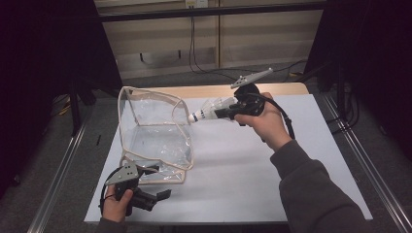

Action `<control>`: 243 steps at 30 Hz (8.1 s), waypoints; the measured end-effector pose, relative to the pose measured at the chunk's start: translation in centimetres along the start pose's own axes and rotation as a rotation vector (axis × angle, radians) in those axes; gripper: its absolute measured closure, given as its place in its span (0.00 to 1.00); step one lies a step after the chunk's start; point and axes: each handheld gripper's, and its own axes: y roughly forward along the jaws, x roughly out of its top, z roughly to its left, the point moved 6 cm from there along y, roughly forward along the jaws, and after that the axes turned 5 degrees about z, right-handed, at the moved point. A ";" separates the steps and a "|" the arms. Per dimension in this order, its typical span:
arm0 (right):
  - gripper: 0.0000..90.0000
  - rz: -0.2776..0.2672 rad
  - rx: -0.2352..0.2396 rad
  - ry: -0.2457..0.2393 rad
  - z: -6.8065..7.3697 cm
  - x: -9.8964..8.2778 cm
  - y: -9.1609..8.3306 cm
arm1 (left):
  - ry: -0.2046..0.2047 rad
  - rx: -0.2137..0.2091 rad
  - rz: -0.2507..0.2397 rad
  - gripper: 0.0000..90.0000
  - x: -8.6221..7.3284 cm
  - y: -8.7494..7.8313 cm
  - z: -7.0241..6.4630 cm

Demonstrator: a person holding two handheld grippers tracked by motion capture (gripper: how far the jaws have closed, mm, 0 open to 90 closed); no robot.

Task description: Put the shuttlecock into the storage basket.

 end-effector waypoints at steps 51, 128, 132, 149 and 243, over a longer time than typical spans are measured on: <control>0.98 -0.006 0.031 -0.097 4.8 5.4 2.2 | 0.004 -0.006 -0.004 0.03 0.0 0.0 0.0; 0.98 0.089 0.055 -0.174 9.9 7.2 11.1 | 0.003 -0.013 -0.013 0.04 0.0 -0.2 -0.1; 0.98 0.094 0.059 -0.171 10.0 7.1 11.6 | 0.002 -0.012 -0.014 0.04 0.0 -0.2 -0.1; 0.98 0.108 0.055 -0.173 10.2 6.9 12.9 | 0.002 -0.012 -0.016 0.04 0.0 -0.2 -0.2; 1.00 0.215 0.048 -0.173 11.9 5.9 19.7 | 0.006 -0.024 -0.018 0.04 0.0 -0.3 -0.2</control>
